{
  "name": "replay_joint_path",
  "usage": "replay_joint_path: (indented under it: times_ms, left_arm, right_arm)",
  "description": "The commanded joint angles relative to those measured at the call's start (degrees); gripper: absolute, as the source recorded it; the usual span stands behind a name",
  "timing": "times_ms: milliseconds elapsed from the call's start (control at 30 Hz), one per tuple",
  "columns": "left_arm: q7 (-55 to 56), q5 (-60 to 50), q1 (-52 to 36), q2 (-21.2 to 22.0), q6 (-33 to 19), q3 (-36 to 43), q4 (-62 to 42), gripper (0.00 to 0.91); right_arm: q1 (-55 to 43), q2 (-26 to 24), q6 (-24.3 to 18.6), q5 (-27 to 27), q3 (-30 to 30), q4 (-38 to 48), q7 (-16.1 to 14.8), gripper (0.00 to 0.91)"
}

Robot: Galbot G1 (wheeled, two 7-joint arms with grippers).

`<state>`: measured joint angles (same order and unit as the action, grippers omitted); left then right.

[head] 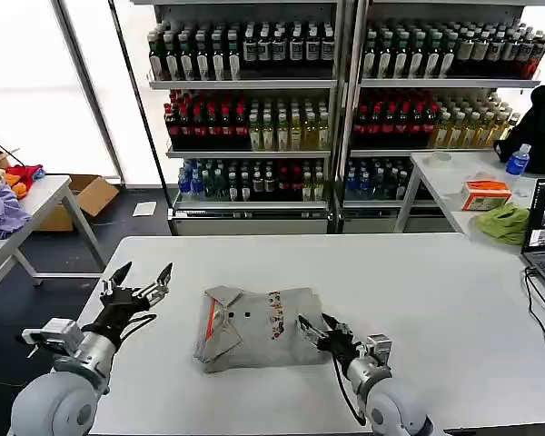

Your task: Fold and organize the clothes.

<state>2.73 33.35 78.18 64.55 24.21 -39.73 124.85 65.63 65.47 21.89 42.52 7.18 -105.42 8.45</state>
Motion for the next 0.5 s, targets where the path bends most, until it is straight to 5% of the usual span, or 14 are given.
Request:
replay_joint_path:
  times_ms: [33, 500]
  left_arm:
    - [-0.74, 2.23, 3.50, 0.41, -0.36, -5.75, 0.66, 0.907]
    - [-0.17, 4.76, 3.03, 0.15, -0.08, -5.90, -0.36, 0.907]
  right_arm:
    - [-1.26, 0.38, 1.95, 0.20, -3.24, 0.13, 2.88, 0.000]
    - [4.02, -2.34, 1.95, 2.17, 4.14, -4.83, 2.22, 0.000]
